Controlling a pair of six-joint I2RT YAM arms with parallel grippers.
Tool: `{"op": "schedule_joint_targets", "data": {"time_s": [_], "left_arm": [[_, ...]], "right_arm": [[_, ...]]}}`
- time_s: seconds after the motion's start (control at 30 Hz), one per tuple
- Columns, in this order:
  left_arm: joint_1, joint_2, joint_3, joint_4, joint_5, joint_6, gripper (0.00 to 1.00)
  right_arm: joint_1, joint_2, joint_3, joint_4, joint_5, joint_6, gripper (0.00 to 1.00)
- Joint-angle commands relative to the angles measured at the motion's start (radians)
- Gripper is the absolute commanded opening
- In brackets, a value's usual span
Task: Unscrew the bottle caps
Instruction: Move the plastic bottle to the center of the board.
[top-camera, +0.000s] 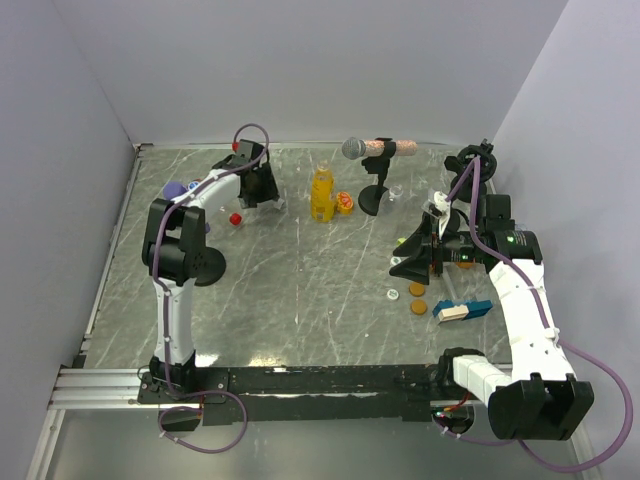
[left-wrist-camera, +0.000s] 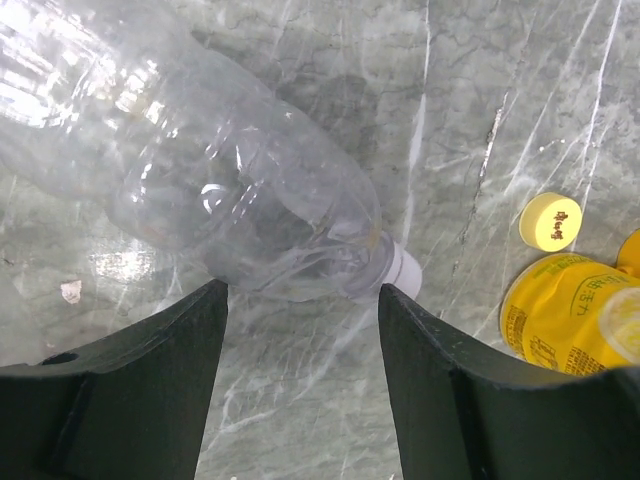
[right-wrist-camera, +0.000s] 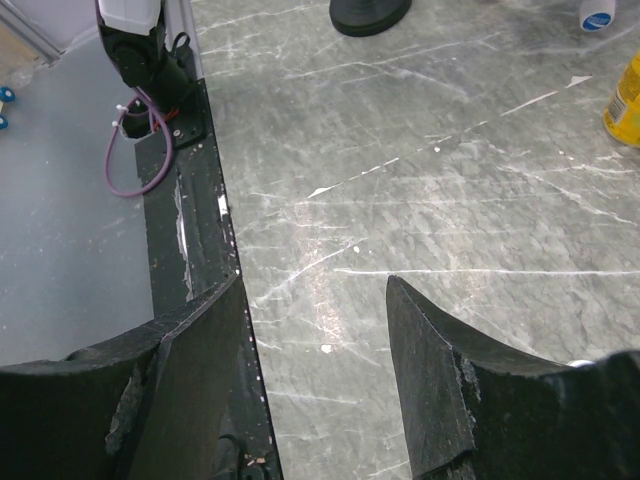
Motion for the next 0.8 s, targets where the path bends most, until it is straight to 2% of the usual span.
{"op": "schedule_joint_targets", "data": {"time_s": [0.0,0.23,0.5,0.77], "left_arm": [[-0.003,-0.042,0.019,0.017,0.024,-0.023,0.66],[-0.003,-0.091,-0.044,0.065,0.046,-0.116,0.68],[-0.02,-0.082,-0.064,0.03,0.041,-0.277,0.68],[-0.074,0.043,0.087,-0.165,-0.152,-0.369,0.68]], "right_arm": [[-0.006,-0.018,-0.014,0.033,-0.033,-0.012,0.66],[-0.006,-0.013,-0.014,0.035,-0.033,-0.011,0.66],[-0.006,-0.018,-0.016,0.038,-0.032,-0.009,0.66],[-0.007,-0.021,-0.014,0.036,-0.033,-0.009,0.66]]}}
